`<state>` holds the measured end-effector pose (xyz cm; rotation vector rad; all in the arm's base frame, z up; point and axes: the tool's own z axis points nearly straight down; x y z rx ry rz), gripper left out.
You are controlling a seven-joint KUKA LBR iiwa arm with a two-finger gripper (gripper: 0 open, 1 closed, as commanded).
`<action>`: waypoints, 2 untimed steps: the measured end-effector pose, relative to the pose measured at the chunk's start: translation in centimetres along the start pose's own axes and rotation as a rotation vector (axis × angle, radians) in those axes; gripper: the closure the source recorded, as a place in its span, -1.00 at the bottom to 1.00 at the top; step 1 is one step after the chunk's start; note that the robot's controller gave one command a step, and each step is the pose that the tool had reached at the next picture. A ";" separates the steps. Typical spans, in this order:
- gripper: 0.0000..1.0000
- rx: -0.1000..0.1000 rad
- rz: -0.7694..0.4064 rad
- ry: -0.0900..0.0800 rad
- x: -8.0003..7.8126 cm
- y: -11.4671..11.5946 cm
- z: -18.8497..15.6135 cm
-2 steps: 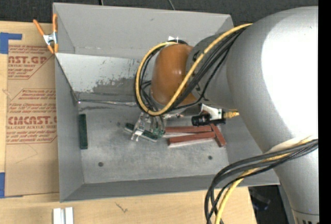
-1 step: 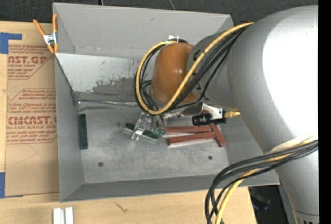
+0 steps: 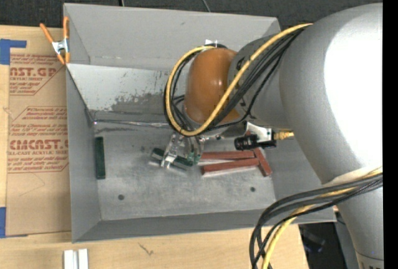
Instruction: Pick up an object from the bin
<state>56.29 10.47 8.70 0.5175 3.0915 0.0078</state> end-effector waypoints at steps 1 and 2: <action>1.00 0.005 0.000 0.006 0.2 -0.2 -1.8; 1.00 0.004 0.001 0.005 0.1 -0.2 -3.4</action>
Offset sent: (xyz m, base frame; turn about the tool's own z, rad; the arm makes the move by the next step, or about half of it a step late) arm 0.0001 0.0000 0.0016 0.0000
